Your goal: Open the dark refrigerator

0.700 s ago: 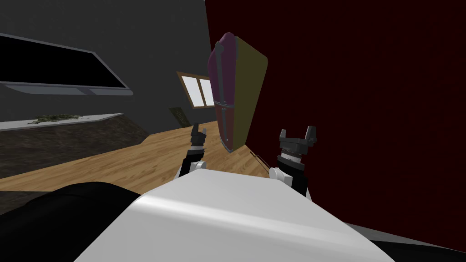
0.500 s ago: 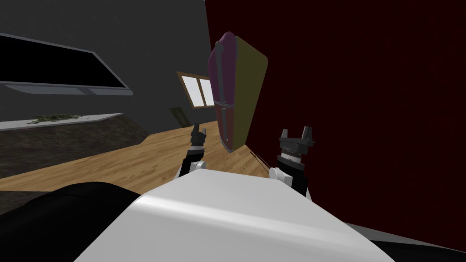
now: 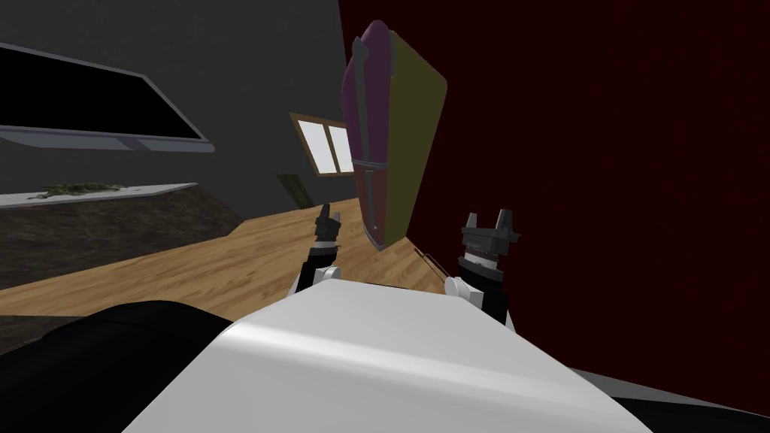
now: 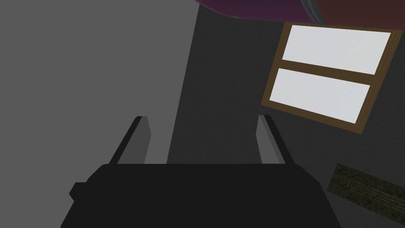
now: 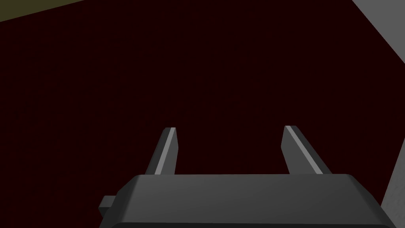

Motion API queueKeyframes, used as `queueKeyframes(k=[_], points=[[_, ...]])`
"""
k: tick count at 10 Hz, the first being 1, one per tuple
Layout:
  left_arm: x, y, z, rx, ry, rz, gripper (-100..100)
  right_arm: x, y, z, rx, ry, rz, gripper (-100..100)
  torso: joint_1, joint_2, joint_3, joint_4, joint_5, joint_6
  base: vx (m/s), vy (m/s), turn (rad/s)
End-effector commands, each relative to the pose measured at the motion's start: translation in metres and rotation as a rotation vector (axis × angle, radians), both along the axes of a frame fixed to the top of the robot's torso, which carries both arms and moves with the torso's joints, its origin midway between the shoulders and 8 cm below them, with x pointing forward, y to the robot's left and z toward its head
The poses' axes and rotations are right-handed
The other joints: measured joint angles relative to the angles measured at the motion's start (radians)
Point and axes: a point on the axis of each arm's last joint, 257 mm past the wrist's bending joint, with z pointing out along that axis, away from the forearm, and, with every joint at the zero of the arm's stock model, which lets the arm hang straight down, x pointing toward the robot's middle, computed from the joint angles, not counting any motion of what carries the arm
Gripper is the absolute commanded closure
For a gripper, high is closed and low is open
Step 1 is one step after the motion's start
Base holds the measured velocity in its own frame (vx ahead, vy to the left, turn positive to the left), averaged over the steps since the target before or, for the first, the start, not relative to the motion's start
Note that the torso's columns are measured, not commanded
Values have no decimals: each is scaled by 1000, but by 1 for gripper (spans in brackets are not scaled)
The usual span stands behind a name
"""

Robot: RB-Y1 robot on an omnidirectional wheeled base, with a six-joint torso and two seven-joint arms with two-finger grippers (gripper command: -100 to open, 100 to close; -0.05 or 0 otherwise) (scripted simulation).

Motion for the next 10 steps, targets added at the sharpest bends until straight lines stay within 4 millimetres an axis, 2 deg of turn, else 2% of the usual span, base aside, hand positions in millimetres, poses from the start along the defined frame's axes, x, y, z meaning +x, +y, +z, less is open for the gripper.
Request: queueKeyframes(k=[1,2,3,5,10], points=[[0,0,0,0,0,0,0,0,0,0,0,0,0,0,0,74,-148,74,0,0,0,0,0],[0,0,0,0,0,0,0,0,0,0,0,0,0,0,0,148,-295,148,0,0,0,0,0],[3,-2,0,30,11,-12,-100,0,0,0,0,0,0,0,0,221,-443,221,0,0,21,-10,-2],[10,-3,3,76,29,-25,-100,0,0,0,0,1,0,0,-1,263,-532,264,0,0,37,-28,-5],[29,1,16,161,68,-21,-100,0,0,0,0,1,0,0,0,269,-536,268,0,0,59,-38,-9]])
